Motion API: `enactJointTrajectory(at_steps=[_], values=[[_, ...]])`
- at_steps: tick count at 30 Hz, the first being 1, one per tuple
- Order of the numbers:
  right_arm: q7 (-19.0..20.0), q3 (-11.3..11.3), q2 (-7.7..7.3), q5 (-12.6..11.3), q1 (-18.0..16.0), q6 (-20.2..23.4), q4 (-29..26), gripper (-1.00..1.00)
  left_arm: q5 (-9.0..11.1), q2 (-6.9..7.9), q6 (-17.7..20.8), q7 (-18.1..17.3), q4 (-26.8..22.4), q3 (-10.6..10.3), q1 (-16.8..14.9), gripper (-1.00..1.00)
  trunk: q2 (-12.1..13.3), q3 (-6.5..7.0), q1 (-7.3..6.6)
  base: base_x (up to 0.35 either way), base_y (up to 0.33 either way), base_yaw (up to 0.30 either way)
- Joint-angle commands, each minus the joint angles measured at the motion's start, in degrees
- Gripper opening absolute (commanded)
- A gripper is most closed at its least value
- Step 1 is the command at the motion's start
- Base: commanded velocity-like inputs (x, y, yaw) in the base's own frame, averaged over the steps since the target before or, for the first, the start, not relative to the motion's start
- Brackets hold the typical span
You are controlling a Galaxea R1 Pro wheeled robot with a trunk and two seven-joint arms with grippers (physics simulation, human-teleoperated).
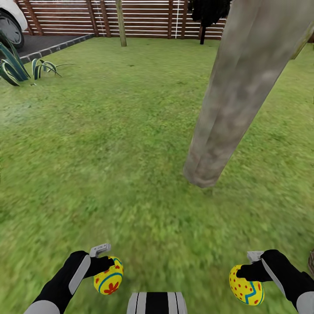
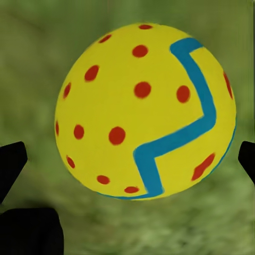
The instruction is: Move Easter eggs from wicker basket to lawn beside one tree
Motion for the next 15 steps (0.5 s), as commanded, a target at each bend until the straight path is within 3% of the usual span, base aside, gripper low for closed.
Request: enactJointTrajectory(at_steps=[1, 4, 15], values=[[-0.08, 0.30, -0.05, -0.33, -0.02, 0.24, -0.06, 1.00, 0.62, 0.01, 0.21, 0.59, -0.11, -0.09, -0.02, 1.00, 0.00, 0.19, -0.03, 0.000, 0.000, 0.000], [-0.08, 0.30, 0.02, -0.33, -0.02, 0.24, -0.06, 1.00, 0.70, 0.00, 0.21, 0.61, -0.22, 0.01, -0.02, 1.00, 0.04, 0.85, -0.11, -0.111, 0.000, 0.000], [-0.08, 0.30, 0.03, -0.24, -0.02, 0.30, -0.03, 1.00, 0.87, -0.08, 0.21, 0.57, -0.13, 0.14, -0.03, 1.00, 0.19, 3.29, -0.39, -0.337, 0.000, 0.000]])
